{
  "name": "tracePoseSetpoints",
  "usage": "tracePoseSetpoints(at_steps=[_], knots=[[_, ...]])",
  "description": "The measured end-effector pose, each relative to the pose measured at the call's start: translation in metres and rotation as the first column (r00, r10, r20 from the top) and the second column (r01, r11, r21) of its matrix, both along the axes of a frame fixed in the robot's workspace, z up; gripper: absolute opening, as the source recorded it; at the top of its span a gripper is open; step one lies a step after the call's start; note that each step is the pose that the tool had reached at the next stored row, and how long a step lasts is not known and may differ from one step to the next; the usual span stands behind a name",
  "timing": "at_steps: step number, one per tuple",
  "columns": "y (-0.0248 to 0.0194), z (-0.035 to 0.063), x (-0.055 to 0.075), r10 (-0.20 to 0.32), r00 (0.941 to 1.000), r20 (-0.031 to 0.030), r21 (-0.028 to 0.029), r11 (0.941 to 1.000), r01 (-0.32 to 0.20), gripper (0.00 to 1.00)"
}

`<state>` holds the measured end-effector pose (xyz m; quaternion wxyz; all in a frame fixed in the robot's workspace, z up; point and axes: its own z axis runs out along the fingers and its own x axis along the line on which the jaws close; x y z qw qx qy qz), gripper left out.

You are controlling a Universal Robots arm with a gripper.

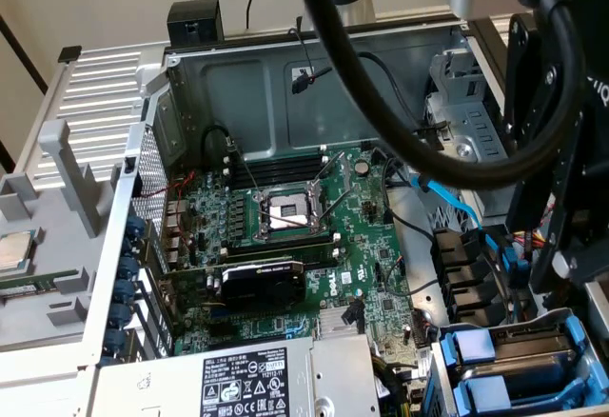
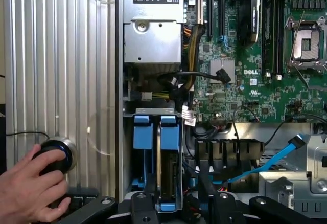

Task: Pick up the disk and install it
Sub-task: 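Insert the first disk wire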

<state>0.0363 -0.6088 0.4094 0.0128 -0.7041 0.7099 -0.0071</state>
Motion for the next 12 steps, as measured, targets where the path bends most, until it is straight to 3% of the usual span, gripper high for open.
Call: tracePoseSetpoints(at_steps=[2,4,5,7,12], knots=[[0.0023,0.0,0.002,0.0,0.9998,0.0207,-0.003,1.0,0.0,0.45],[0.0063,-0.0001,0.004,0.0,0.9989,0.0462,-0.0094,1.0,0.0,0.45],[0.0088,0.0,0.005,0.001,0.9984,0.0557,-0.0132,0.9999,0.0,0.45],[0.0129,0.0,0.008,0.001,0.9982,0.0606,-0.0173,0.9998,0.0,0.45],[0.0247,-0.0002,0.016,0.001,0.9981,0.0618,-0.0283,0.9996,0.0,0.45]])
